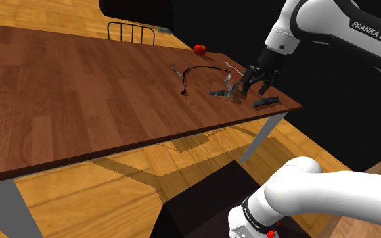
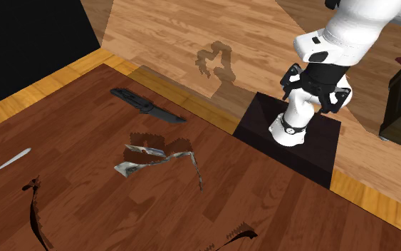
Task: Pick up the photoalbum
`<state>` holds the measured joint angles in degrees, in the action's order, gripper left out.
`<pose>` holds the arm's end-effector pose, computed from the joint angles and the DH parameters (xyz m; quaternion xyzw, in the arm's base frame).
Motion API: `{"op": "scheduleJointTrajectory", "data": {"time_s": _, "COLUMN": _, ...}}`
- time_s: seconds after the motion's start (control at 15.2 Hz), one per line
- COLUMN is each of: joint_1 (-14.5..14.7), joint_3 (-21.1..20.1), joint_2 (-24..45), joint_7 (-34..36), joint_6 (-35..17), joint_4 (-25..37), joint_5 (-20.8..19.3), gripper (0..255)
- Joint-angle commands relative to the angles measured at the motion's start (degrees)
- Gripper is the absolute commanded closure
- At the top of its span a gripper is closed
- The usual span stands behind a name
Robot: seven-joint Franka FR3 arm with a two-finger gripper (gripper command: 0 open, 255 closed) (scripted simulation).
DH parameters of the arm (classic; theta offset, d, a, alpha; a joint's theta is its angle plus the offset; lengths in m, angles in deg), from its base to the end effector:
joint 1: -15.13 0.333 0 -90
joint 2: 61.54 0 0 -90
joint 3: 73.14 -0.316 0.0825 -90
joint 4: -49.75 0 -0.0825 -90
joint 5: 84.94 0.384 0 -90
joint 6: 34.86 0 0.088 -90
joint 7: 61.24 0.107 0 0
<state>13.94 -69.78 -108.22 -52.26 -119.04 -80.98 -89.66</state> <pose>0.2867 -0.0395 0.6244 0.9934 -0.1128 0.0016 0.0196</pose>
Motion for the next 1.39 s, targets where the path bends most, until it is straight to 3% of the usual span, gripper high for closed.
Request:
{"op": "scheduleJointTrajectory", "data": {"time_s": 0.0, "joint_1": 0.0, "joint_3": 0.0, "joint_2": 0.0, "joint_7": 0.0, "joint_6": 0.0, "joint_4": 0.0, "joint_5": 0.0, "gripper": 0}}
{"op": "scheduleJointTrajectory", "data": {"time_s": 0.66, "joint_1": -3.72, "joint_3": 2.81, "joint_2": 18.07, "joint_7": 2.0, "joint_6": -12.18, "joint_4": 5.89, "joint_5": -6.07, "gripper": 0}}
{"op": "scheduleJointTrajectory", "data": {"time_s": 1.32, "joint_1": -7.15, "joint_3": 5.99, "joint_2": 37.5, "joint_7": 4.26, "joint_6": -19.32, "joint_4": 18.59, "joint_5": -10.43, "gripper": 0}}
